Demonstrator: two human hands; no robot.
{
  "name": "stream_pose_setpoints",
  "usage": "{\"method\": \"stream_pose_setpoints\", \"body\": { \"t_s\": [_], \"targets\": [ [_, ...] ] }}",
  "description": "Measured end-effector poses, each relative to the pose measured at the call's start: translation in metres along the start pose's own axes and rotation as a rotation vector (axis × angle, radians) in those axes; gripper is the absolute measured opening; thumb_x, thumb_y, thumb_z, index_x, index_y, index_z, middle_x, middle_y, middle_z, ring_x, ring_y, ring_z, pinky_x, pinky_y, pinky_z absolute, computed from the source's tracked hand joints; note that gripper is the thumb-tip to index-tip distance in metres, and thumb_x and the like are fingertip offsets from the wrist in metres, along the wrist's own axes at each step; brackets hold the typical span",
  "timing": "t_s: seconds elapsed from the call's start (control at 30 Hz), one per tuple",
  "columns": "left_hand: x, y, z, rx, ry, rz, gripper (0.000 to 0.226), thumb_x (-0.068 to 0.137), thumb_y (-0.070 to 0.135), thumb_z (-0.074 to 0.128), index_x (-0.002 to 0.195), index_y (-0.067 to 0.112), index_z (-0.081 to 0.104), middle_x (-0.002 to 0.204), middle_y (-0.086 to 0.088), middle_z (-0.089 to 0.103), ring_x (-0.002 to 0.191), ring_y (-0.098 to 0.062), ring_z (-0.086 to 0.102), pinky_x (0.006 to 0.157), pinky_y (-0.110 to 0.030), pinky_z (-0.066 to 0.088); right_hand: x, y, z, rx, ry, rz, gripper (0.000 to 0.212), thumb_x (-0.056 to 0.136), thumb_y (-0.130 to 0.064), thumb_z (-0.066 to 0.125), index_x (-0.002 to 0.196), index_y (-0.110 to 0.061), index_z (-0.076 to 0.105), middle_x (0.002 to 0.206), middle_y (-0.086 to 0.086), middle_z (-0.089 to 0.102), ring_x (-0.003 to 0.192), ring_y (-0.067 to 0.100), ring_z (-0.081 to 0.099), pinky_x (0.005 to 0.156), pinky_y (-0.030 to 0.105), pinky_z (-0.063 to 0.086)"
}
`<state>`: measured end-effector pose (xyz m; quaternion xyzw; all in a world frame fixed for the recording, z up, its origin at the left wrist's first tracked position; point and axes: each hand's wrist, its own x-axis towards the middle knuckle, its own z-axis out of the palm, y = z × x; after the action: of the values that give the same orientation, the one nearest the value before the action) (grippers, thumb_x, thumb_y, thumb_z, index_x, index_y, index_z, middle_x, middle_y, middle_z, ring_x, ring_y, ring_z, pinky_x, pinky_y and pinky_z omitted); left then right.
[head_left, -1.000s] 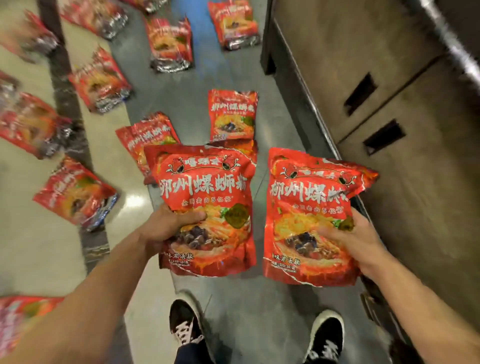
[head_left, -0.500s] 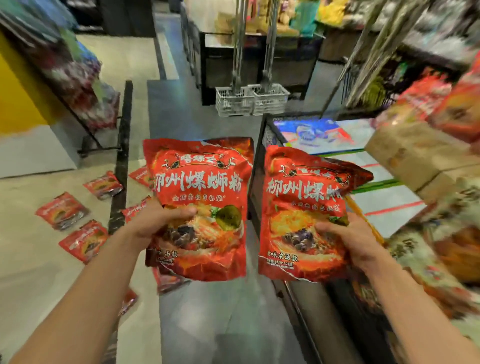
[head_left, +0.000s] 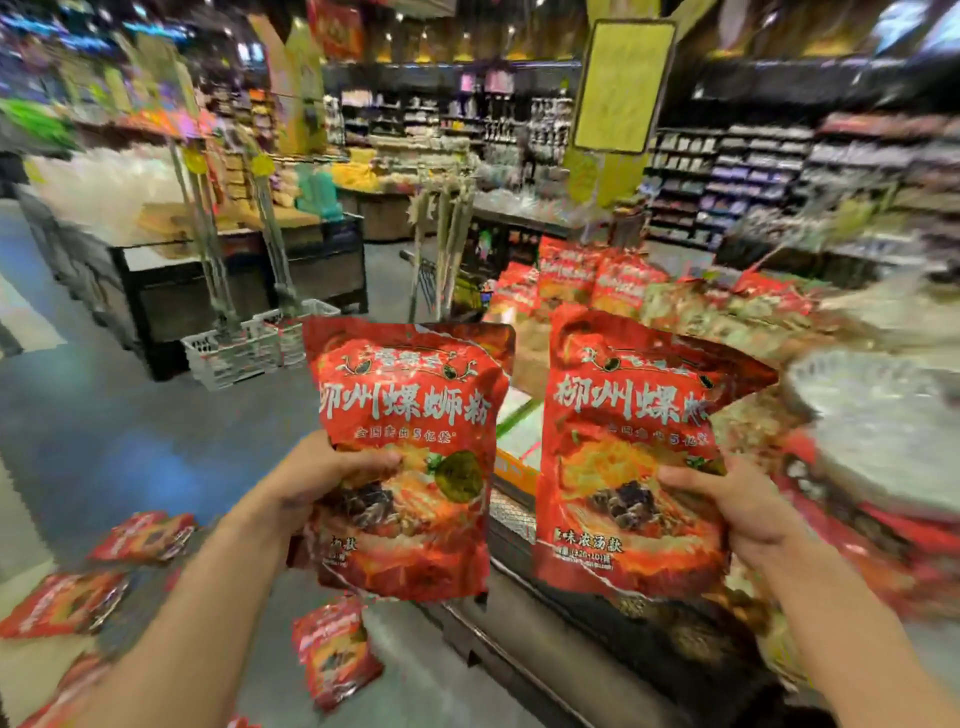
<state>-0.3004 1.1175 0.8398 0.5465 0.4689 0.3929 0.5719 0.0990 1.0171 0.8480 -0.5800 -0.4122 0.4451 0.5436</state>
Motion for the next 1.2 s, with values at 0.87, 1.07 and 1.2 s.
{"method": "stream_pose_setpoints", "body": {
  "t_s": [0.87,1.07,1.2],
  "targets": [
    [-0.352,0.027,0.632,0.144,-1.195,0.094,0.044,0.064,0.015,0.088,0.104,0.016,0.07,0.088,0.005,0.078,0.084,-0.016,0.074,0.072,-0.025,0.056,-0.708,0.024,-0.36,0.108,1.224,-0.023,0.098,0.025,-0.028,0.101,0.114,-0.006,0.067,0.107,0.02,0.073,0.1,0.041,0.07,0.095,0.059,0.051],
    [-0.471,0.021,0.732,0.154,-1.373,0.105,0.066,0.047,0.027,0.096,0.107,0.02,0.069,0.092,0.005,0.079,0.09,-0.018,0.074,0.08,-0.031,0.053,-0.839,0.025,-0.395,0.159,1.423,-0.02,0.07,0.048,-0.01,0.089,0.114,-0.002,0.065,0.105,0.022,0.073,0.094,0.04,0.071,0.09,0.051,0.054],
    [-0.531,0.014,0.793,0.223,-1.463,0.121,0.049,0.056,0.022,0.091,0.1,0.019,0.072,0.091,0.005,0.079,0.095,-0.02,0.071,0.1,-0.039,0.049,-0.902,0.041,-0.417,0.193,1.526,-0.016,0.088,0.029,-0.022,0.099,0.11,-0.005,0.068,0.1,0.018,0.075,0.088,0.037,0.073,0.084,0.046,0.056]
  ]
}}
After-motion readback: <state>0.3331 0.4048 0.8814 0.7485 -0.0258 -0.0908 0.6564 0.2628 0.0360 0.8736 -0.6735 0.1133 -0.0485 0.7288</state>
